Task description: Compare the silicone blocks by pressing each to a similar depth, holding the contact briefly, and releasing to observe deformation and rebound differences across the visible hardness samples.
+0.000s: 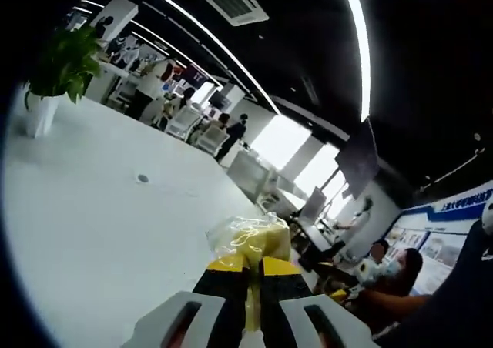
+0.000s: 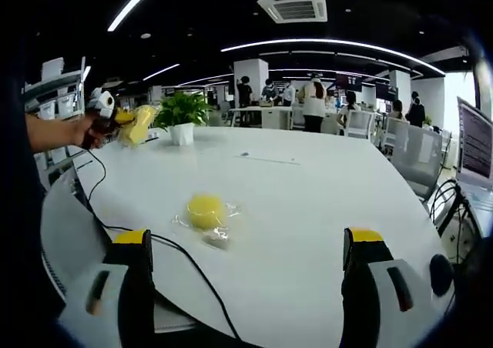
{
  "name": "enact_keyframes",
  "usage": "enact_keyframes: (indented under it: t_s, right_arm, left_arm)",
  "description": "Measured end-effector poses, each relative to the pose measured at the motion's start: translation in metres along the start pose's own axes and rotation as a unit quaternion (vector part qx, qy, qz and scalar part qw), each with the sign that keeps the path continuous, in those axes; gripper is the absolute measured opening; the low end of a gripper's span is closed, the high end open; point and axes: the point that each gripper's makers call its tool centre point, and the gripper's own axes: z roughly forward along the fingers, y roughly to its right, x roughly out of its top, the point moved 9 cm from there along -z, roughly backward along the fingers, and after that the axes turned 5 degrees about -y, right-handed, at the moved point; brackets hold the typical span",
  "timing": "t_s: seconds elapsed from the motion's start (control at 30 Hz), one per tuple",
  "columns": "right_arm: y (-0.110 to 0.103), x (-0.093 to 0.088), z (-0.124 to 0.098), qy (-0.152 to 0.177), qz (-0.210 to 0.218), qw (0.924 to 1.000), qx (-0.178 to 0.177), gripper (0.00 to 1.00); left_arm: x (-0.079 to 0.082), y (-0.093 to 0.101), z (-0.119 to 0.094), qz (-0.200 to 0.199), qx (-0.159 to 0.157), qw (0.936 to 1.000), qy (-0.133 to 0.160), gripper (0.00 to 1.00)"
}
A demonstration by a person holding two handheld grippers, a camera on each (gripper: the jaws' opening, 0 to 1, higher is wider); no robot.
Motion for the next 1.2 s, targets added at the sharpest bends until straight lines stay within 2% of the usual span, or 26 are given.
enact_keyframes:
  t_s: [0.77, 0.93, 1.2]
  right_arm:
    - [0.0, -0.006, -0.002, -0.005, 0.012, 0.9999, -0.007, 0.97]
    - [-0.002, -0.006, -0.003, -0.002, 0.013, 0.9999, -0.008, 0.97]
    - [-0.002, -0.013, -0.005, -0.009, 0.013, 0.9998, -0.01, 0.97]
  left_arm:
    - [-0.032, -0.051, 0.027, -0.065, 0.031, 0.996, -0.053, 0.02]
    - [-0.038, -0.057, 0.03, -0.072, 0.036, 0.995, -0.059, 0.01]
    - [-0.055, -0.082, 0.043, -0.106, 0.053, 0.9896, -0.082, 0.01]
